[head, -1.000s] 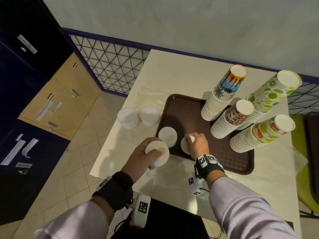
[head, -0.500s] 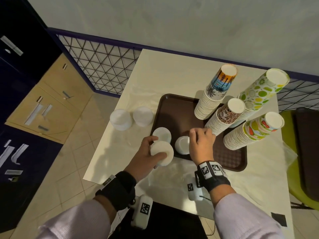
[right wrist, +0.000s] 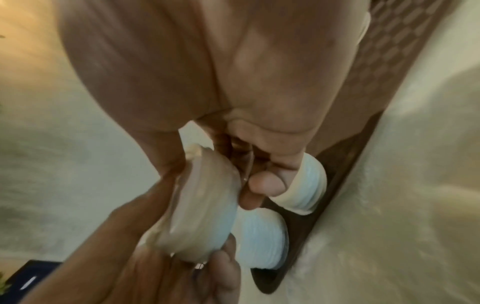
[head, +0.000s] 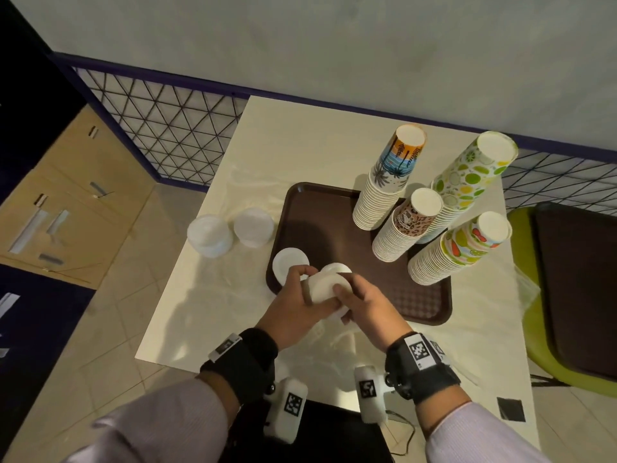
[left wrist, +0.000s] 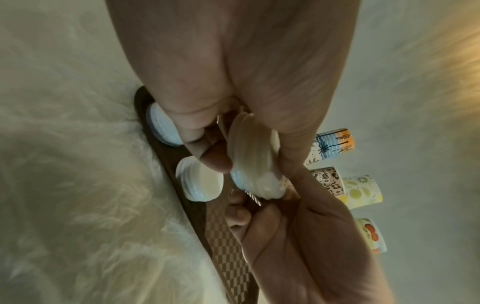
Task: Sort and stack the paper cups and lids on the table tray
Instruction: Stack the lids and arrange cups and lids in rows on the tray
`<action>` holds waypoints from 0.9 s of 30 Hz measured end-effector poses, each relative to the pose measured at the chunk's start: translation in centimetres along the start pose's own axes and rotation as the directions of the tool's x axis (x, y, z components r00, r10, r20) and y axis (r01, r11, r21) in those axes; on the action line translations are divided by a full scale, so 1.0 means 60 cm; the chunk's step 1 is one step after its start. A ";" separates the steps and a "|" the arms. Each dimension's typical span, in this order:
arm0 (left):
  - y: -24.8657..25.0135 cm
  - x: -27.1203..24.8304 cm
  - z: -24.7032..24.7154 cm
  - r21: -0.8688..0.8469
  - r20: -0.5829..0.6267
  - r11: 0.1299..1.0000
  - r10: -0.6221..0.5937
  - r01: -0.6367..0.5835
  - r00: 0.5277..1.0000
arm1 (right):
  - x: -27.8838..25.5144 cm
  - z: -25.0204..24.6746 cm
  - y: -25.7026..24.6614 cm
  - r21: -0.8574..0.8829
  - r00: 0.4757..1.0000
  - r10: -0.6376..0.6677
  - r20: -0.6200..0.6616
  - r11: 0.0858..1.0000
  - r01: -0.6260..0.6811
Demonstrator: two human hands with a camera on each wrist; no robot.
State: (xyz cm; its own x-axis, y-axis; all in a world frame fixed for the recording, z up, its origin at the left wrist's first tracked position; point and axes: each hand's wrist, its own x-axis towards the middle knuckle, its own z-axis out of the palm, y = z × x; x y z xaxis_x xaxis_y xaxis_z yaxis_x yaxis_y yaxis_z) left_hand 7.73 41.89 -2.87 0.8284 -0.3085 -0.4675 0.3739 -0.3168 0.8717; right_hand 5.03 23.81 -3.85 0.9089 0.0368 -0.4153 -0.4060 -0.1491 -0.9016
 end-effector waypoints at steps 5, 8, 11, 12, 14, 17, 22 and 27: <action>0.013 -0.005 0.031 -0.137 0.003 0.984 -0.115 0.114 0.993 | 0.019 -0.053 0.008 -0.011 0.999 0.025 0.022 1.000 -0.025; 0.005 0.003 0.045 -0.188 -0.091 0.958 -0.238 0.218 0.967 | 0.053 -0.081 0.016 -0.280 0.999 0.037 -0.001 0.959 -0.036; -0.009 0.016 0.061 -0.139 -0.149 0.948 -0.306 0.287 0.940 | 0.084 -0.093 0.015 -0.433 0.998 0.027 0.048 0.902 -0.004; -0.011 0.020 0.067 -0.115 -0.175 0.952 -0.301 0.284 0.938 | 0.092 -0.092 0.013 -0.468 0.996 0.046 0.078 0.884 -0.004; -0.017 0.026 0.079 -0.085 -0.232 0.962 -0.271 0.258 0.934 | 0.105 -0.087 0.010 -0.528 0.988 0.089 0.123 0.849 -0.011; -0.020 0.034 0.093 -0.043 -0.266 0.971 -0.238 0.235 0.934 | 0.117 -0.079 0.007 -0.569 0.980 0.136 0.142 0.822 -0.032; -0.016 0.045 0.103 0.018 -0.287 0.974 -0.213 0.228 0.934 | 0.125 -0.071 0.007 -0.579 0.986 0.110 0.127 0.815 -0.017; -0.023 0.057 0.112 0.029 -0.287 0.973 -0.210 0.228 0.935 | 0.136 -0.080 0.007 -0.624 0.976 0.039 0.215 0.774 0.107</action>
State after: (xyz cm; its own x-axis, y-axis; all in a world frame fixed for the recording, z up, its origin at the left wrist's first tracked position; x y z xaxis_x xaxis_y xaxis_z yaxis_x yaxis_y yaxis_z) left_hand 7.27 35.25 -6.70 0.8152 0.0357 -0.5780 0.5407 -0.4043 0.7377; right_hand 12.71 19.31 -7.01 0.8506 0.2429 -0.4663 -0.1574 -0.7285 -0.6667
